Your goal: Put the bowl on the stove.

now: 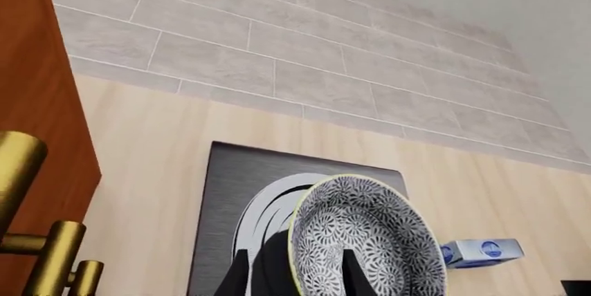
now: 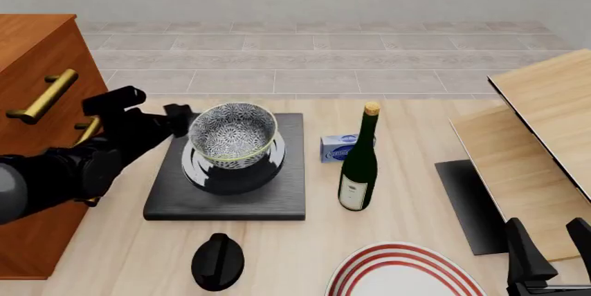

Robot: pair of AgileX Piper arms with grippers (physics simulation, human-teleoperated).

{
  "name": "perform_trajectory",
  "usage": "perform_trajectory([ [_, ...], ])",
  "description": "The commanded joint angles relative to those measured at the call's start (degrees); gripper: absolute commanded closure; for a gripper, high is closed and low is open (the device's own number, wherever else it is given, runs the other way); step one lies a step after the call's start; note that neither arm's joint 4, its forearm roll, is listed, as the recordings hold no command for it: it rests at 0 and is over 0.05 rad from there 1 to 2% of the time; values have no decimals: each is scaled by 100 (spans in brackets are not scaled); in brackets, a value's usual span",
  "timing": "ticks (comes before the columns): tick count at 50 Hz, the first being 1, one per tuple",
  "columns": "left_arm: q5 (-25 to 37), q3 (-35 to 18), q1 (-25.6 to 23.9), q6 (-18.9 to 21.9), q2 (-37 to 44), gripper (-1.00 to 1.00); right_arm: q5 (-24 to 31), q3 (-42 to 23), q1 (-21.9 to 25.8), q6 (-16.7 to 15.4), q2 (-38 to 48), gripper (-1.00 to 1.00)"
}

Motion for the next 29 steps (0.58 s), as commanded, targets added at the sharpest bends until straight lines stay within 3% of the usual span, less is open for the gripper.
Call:
perform_trajectory([
  [1,52,97,18,65,-214,-100,0,0,-1,1,0,-100],
  [29,156,670,-207,256,-1195,-100,0,0,1,0,1,-100],
])
